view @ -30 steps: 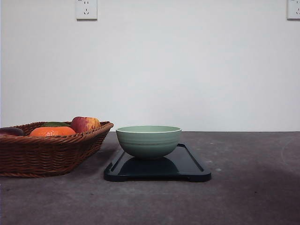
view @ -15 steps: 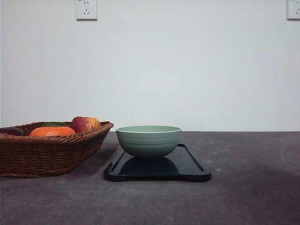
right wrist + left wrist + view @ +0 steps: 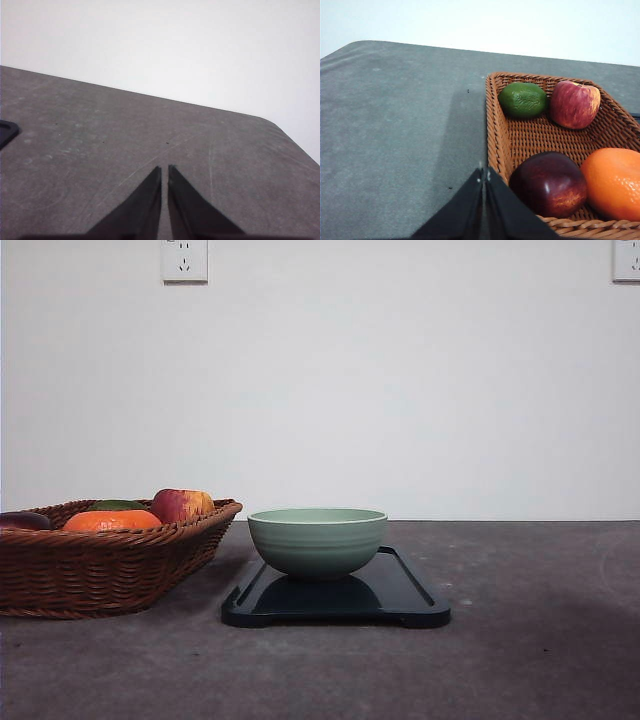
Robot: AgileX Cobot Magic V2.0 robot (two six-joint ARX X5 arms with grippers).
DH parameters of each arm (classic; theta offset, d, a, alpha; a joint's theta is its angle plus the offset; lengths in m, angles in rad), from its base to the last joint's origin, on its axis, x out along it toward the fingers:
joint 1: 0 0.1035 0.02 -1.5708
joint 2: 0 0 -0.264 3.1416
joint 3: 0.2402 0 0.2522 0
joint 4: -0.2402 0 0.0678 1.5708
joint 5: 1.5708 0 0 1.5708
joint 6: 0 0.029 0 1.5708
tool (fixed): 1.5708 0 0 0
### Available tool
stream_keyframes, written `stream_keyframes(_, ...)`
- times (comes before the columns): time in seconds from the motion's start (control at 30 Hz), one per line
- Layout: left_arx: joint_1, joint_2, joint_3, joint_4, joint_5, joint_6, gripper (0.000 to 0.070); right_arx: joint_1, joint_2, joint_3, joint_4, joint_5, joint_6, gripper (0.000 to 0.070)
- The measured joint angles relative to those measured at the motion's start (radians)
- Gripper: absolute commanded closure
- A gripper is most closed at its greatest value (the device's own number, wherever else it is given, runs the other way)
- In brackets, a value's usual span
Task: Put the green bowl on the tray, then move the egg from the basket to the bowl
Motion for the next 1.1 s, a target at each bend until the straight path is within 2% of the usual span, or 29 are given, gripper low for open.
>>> stream_keyframes(1.1, 0.000, 0.000, 0.000, 0.000, 0.000, 0.000, 0.0700, 0.000, 0.000, 0.000, 0.000, 0.000, 0.000, 0.0685)
